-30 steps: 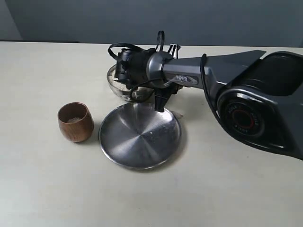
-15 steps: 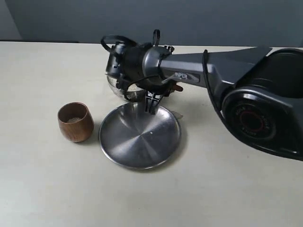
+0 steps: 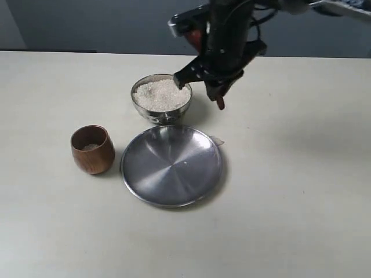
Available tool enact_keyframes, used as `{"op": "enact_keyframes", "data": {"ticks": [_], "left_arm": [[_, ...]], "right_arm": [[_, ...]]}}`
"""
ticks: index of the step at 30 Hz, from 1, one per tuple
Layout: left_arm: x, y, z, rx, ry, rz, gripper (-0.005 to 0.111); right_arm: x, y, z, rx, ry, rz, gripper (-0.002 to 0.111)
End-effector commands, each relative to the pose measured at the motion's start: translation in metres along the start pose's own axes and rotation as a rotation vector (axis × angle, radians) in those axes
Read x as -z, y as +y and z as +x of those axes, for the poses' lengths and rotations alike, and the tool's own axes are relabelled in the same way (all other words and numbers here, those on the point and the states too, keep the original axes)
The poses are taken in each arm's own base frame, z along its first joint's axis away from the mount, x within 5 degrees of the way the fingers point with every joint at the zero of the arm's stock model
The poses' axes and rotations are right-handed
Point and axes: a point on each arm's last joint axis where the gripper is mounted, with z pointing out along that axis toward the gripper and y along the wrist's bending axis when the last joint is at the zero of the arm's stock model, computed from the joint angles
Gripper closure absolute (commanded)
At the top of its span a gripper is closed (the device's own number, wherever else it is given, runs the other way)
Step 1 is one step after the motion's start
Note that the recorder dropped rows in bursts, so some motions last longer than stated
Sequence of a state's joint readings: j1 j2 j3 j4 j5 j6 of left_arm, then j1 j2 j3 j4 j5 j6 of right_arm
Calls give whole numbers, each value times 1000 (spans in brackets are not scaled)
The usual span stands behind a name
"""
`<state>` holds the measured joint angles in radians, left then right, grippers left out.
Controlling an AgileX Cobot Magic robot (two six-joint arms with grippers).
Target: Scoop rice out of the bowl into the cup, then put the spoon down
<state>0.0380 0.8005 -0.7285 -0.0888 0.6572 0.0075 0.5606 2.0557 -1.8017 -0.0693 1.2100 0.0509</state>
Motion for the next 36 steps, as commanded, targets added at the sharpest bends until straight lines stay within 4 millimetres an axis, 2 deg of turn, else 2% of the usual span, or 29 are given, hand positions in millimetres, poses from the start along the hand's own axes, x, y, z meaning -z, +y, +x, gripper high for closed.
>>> {"op": "enact_keyframes", "data": {"ticks": [1,4,7,13,16,19,27,36], "left_arm": [[-1,0,0,2,0,-1,106],[-1,0,0,2,0,-1,106],[-1,0,0,2,0,-1,106],[-1,0,0,2,0,-1,106],[-1,0,0,2,-3,-1,106],[-1,0,0,2,-3,-1,106],[-1,0,0,2,-3,-1,106],[-1,0,0,2,-3,-1,106]], "right_arm": [[0,-38,46,-130,114,11,109],[-8,-54,84,-148,214,54,109],[-17,-55,114,-184,300,-15,109],[-52,-48,148,-178,445,-63,109],[-70,-47,160,-172,457,-56,109],[-78,-46,166,-173,435,-55,109],[-90,-45,168,-200,357,-46,109],[-109,-44,174,-206,412,-47,109]]}}
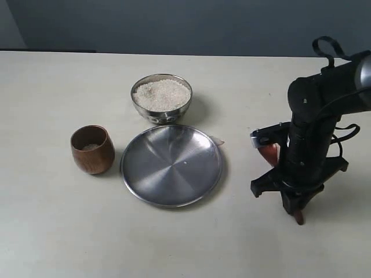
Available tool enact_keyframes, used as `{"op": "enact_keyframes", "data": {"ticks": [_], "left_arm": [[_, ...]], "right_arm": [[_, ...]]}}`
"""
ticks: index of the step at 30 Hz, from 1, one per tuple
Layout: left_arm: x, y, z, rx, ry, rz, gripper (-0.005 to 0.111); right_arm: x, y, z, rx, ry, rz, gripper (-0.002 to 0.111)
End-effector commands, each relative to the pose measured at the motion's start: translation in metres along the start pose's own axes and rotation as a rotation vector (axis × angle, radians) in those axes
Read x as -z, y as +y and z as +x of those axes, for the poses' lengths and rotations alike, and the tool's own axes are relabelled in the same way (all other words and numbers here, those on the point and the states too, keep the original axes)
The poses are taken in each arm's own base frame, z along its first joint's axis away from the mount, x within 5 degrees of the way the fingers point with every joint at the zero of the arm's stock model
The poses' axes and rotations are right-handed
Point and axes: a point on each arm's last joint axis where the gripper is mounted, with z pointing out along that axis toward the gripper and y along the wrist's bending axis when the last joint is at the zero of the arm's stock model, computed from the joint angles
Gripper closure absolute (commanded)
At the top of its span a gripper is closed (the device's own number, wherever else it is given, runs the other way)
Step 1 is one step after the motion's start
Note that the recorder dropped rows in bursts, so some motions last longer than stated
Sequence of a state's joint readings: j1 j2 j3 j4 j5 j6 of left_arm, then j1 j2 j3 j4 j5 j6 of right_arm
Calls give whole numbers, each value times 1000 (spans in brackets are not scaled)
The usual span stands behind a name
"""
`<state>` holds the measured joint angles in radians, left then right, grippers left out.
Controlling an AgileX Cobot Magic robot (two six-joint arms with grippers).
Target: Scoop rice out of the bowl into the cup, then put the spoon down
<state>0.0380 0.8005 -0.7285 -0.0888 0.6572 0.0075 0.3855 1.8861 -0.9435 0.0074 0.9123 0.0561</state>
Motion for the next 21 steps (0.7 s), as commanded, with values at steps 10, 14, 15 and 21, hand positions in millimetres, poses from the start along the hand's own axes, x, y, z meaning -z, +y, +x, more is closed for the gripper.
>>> {"op": "enact_keyframes", "data": {"ticks": [10,14,15,21], "left_arm": [[-1,0,0,2,-3,-1,106],[-1,0,0,2,-3,-1,106],[-1,0,0,2,-3,-1,106],[-1,0,0,0,0,-3,106]], "right_arm": [[-12,-4,-1,-10,22,25,109],[-11,-4,1,-9,37,28,92],[-11,-4,2,-9,45,28,88],[-10,-5,3,-31,55,36,78]]}}
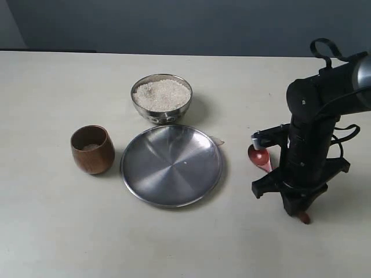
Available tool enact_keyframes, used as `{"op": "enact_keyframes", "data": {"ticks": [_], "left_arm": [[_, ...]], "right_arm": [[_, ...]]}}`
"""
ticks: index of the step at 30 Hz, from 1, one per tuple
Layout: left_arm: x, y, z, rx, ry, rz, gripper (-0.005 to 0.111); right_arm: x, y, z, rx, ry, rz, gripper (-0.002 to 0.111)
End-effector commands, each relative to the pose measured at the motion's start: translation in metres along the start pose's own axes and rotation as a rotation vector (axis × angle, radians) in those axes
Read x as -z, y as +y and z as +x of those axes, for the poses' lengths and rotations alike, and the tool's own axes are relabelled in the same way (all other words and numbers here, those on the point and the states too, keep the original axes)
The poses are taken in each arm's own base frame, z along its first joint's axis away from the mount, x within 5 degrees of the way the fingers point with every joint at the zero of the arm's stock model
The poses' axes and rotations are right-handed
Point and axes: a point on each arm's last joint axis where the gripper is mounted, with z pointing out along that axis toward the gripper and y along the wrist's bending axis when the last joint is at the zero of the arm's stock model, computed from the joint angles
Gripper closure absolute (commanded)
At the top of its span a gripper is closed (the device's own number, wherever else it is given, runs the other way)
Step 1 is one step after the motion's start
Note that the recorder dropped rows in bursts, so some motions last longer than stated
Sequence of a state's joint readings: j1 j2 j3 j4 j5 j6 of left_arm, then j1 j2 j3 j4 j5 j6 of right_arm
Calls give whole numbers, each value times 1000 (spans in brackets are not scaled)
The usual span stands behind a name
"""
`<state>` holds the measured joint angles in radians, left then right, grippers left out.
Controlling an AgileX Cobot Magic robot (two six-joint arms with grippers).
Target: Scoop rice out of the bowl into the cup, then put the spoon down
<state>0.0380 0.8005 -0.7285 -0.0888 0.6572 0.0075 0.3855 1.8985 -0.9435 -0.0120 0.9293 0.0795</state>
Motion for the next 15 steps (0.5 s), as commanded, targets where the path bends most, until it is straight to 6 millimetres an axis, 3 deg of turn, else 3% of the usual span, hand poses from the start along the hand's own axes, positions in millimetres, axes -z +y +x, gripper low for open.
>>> {"op": "enact_keyframes", "data": {"ticks": [1,9,15], "left_arm": [[-1,0,0,0,0,-3,106],[-1,0,0,0,0,-3,106],[-1,0,0,0,0,-3,106]], "right_arm": [[-5,-3,2,-19,23,18,78],[18,-5,11,-31,-99,14,78],[11,-6,32,-47,-258,-7,78]]}}
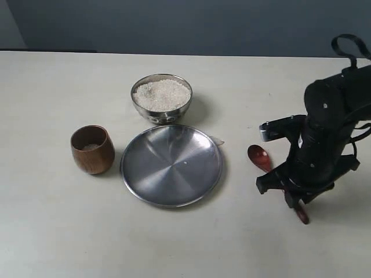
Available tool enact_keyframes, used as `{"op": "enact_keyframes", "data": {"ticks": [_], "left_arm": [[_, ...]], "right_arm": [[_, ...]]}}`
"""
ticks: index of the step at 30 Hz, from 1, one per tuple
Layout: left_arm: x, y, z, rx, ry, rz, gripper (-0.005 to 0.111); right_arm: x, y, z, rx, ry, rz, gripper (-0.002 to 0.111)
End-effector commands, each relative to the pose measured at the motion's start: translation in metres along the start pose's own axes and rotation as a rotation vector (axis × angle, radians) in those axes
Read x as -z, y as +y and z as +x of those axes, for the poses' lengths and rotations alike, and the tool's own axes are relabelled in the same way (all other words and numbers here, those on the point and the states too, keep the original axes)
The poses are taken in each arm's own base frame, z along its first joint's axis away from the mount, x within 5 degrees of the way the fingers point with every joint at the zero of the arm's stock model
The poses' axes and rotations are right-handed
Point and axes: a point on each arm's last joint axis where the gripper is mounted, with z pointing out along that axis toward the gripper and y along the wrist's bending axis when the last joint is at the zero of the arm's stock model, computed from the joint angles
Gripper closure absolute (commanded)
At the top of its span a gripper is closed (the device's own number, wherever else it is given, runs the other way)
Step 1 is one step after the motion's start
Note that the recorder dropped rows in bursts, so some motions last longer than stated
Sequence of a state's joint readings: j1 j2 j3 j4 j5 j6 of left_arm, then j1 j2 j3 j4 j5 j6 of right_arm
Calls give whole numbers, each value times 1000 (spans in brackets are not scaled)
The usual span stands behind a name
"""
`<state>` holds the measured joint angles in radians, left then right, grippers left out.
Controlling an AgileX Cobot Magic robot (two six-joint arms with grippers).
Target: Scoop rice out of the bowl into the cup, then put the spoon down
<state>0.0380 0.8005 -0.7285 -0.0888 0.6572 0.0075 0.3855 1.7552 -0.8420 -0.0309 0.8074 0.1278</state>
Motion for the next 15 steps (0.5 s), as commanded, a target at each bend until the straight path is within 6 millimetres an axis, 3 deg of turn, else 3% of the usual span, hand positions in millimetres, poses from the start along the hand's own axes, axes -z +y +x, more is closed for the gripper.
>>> {"op": "enact_keyframes", "data": {"ticks": [1,7,15], "left_arm": [[-1,0,0,0,0,-3,106],[-1,0,0,0,0,-3,106],[-1,0,0,0,0,-3,106]], "right_arm": [[-5,-3,15,-25,-129,-12,78],[-18,-3,27,-86,-279,-47,78],[-29,-4,38,-108,-328,-63,79]]}}
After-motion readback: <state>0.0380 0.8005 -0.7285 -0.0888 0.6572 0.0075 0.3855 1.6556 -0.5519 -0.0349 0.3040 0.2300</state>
